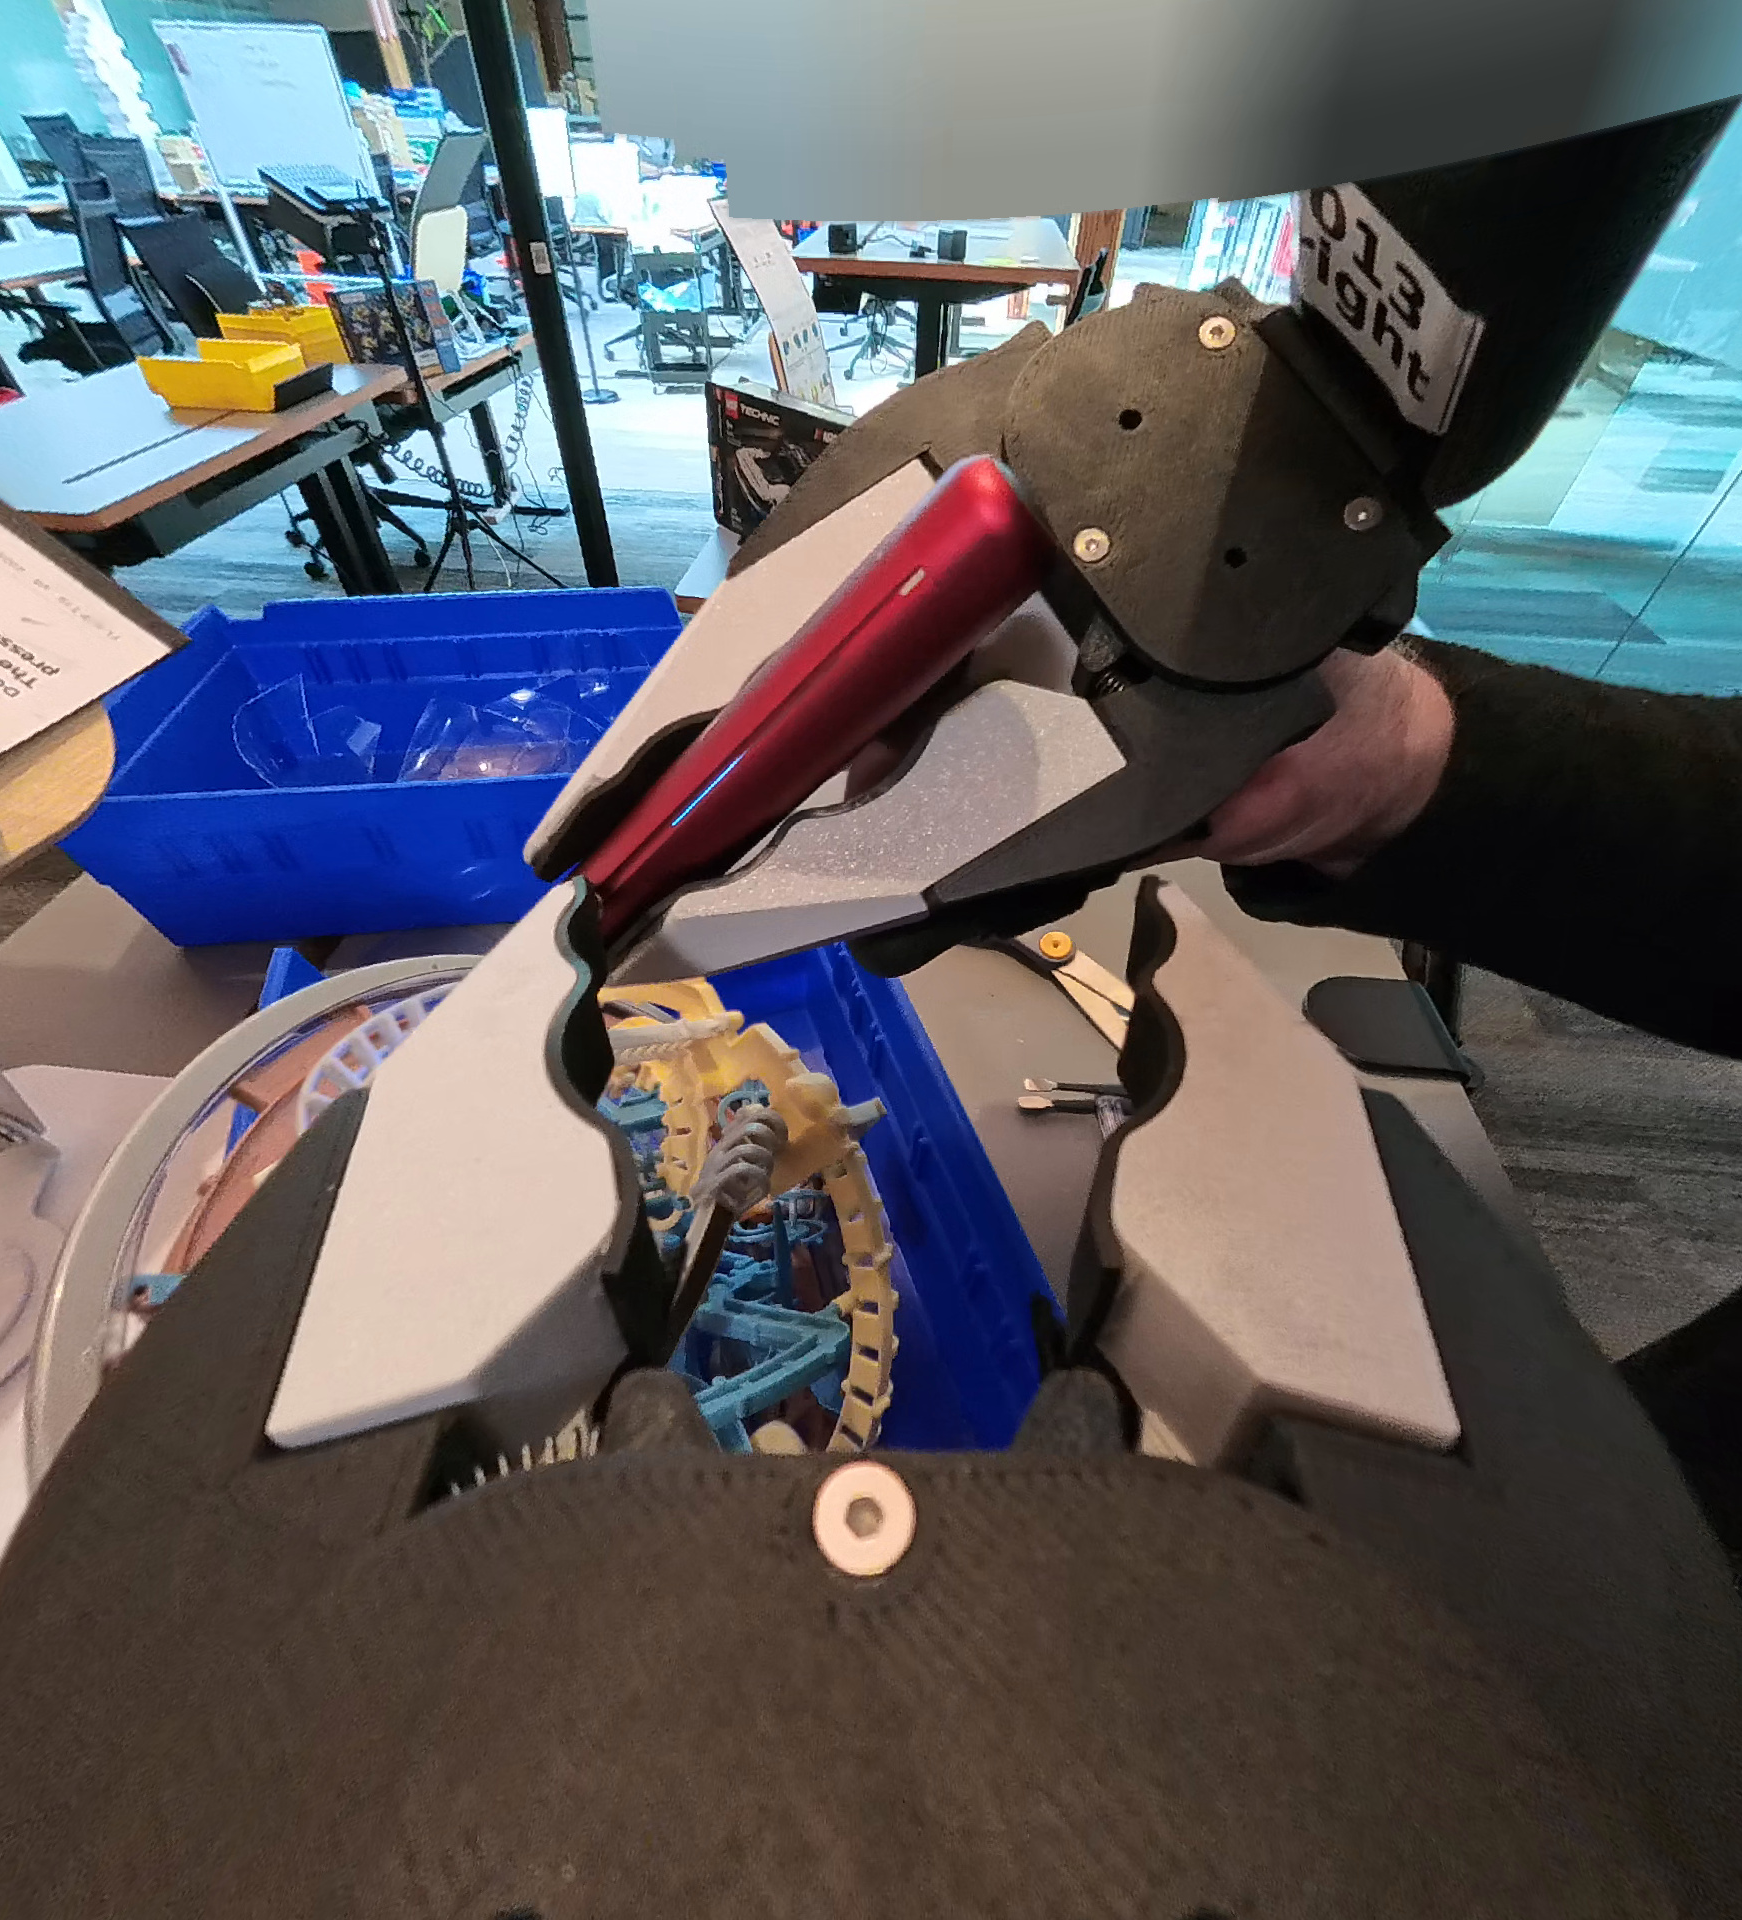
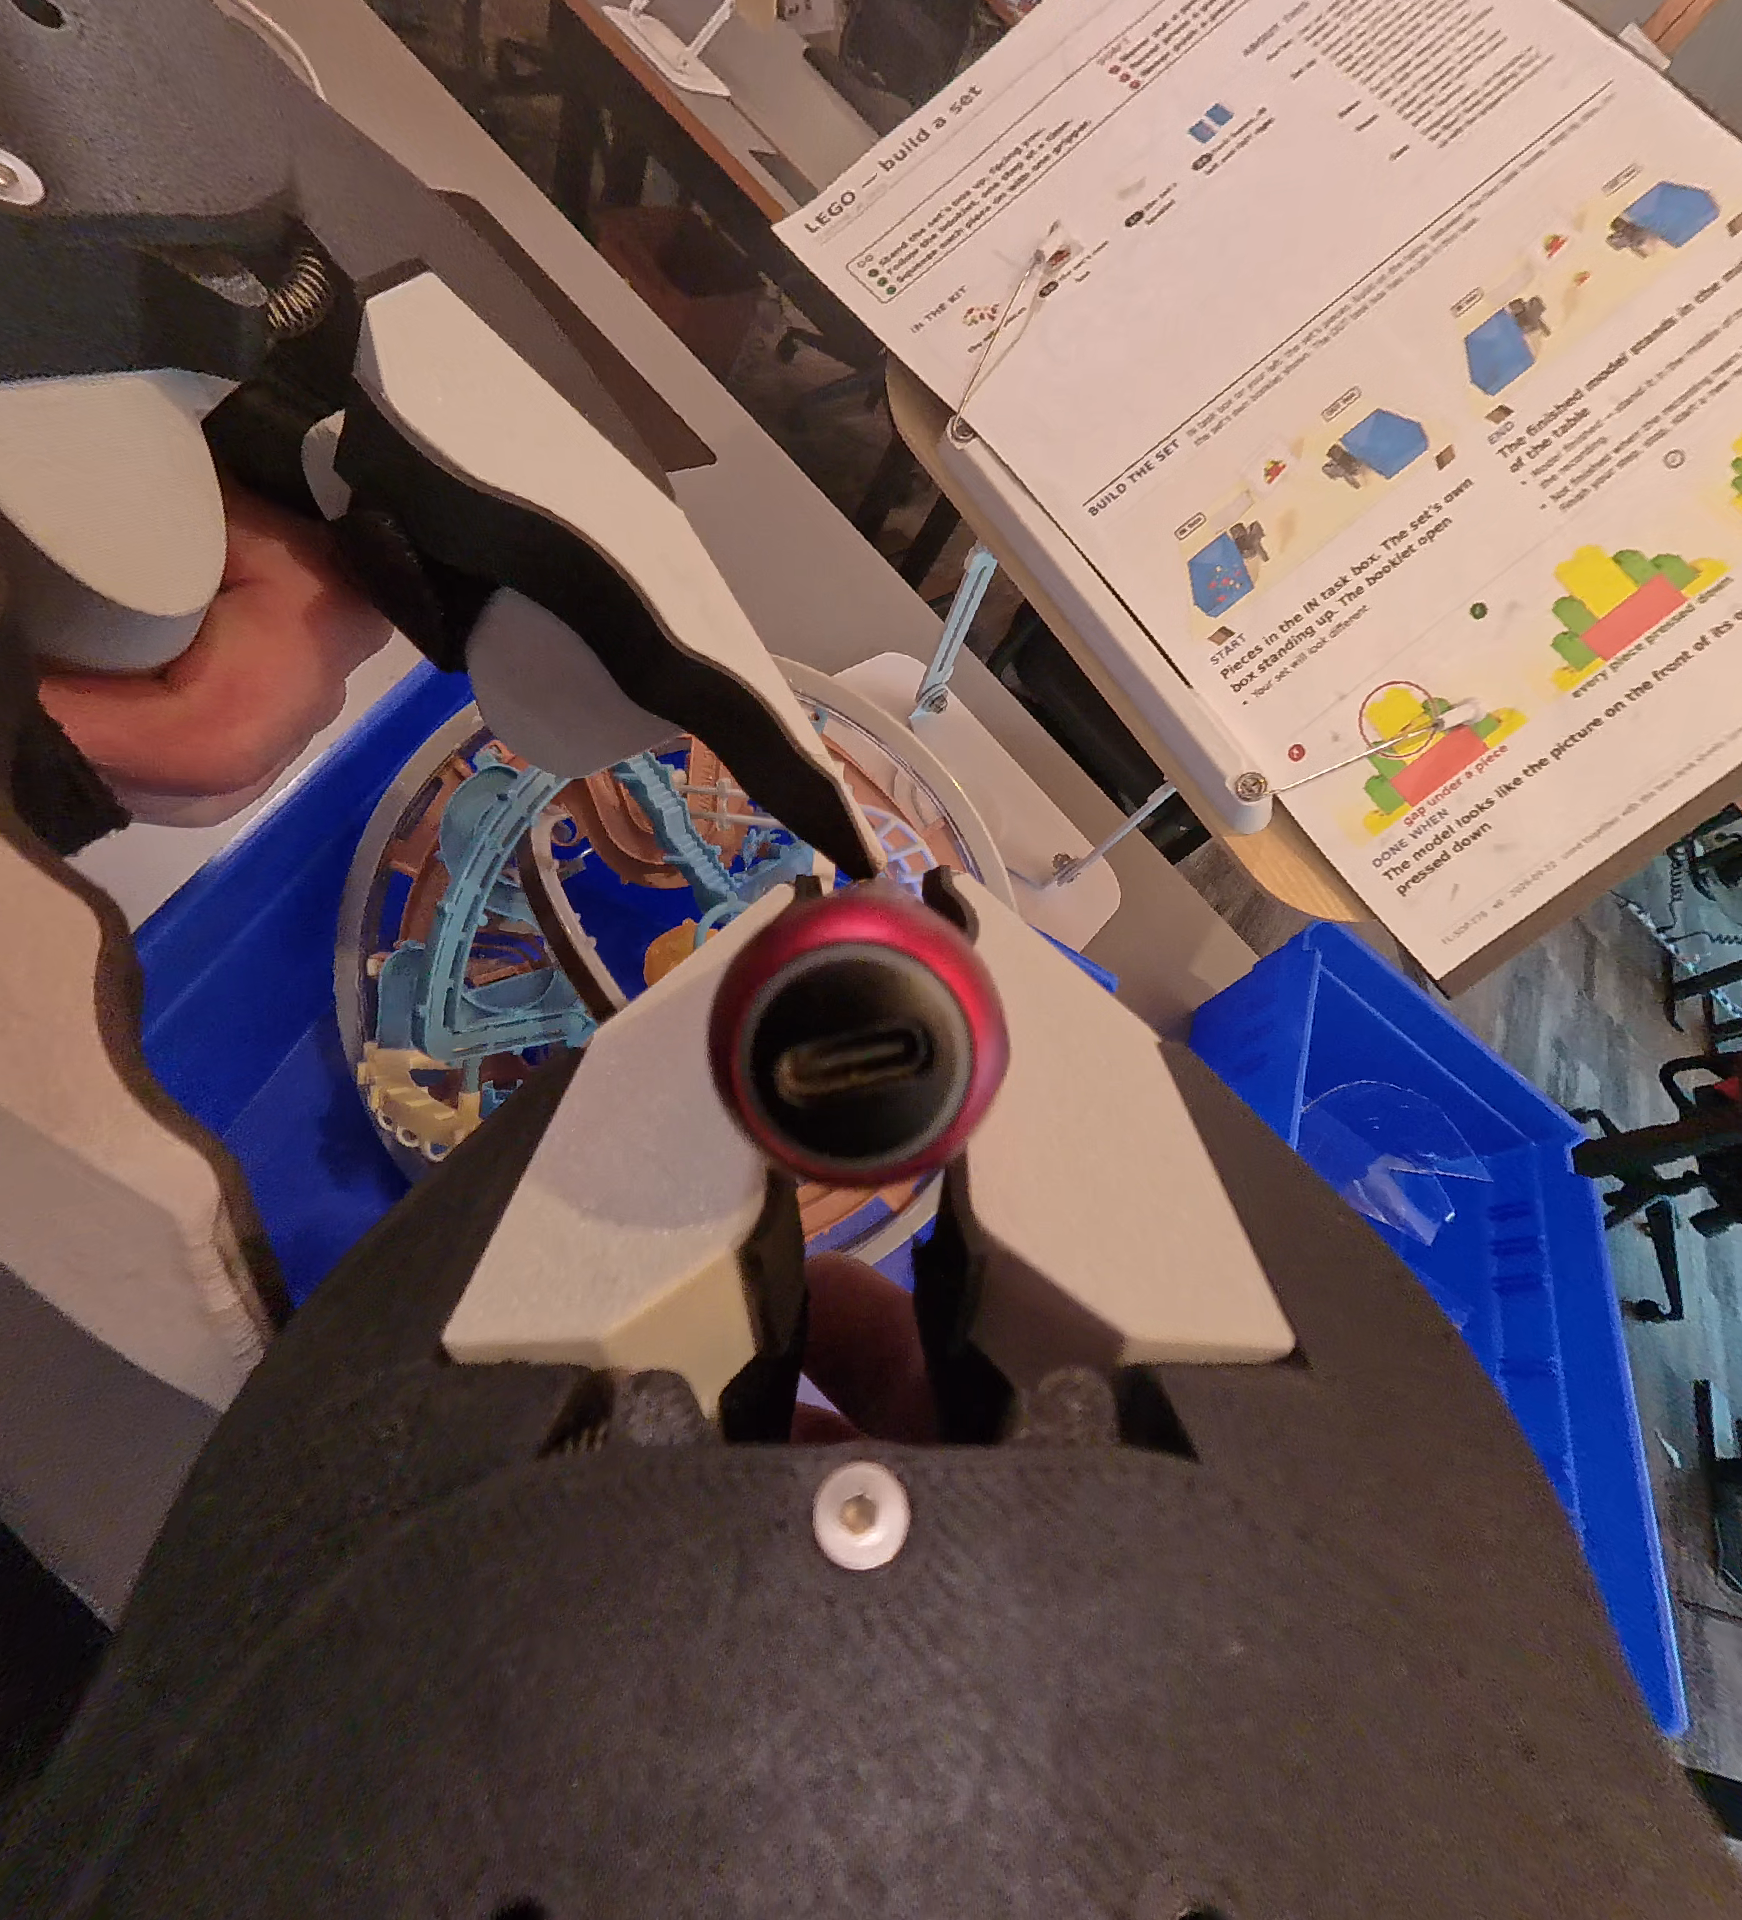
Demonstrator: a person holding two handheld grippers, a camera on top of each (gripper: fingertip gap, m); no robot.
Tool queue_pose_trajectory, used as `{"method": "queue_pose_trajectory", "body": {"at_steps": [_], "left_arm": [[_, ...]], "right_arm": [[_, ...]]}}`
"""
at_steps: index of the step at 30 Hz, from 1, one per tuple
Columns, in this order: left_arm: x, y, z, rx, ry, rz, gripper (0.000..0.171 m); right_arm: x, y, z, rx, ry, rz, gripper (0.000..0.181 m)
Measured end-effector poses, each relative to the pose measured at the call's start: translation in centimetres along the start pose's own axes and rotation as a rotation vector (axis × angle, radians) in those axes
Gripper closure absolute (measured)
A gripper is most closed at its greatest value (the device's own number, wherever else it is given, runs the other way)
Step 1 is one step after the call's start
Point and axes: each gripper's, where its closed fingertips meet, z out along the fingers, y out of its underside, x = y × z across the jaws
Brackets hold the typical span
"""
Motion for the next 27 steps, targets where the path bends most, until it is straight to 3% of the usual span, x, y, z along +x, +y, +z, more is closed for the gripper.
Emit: {"method": "queue_pose_trajectory", "body": {"at_steps": [10, 18, 24, 27], "left_arm": [[2.3, -0.5, 0.7, -0.007, 0.047, 0.076, 0.080], [6.1, -1.1, 1.9, 0.002, 0.123, 0.135, 0.081], [6.2, -1.2, 1.1, 0.027, 0.062, 0.159, 0.090], [4.6, 0.1, 0.8, -0.041, -0.021, 0.178, 0.094]], "right_arm": [[-0.2, 0.5, -2.8, 0.081, 0.052, 0.083, 0.161], [-0.5, 1.7, -6.9, 0.171, 0.104, 0.196, 0.161], [-0.8, 2.3, -10.7, 0.272, 0.088, 0.332, 0.161], [-1.3, 2.3, -12.6, 0.324, 0.038, 0.377, 0.161]]}}
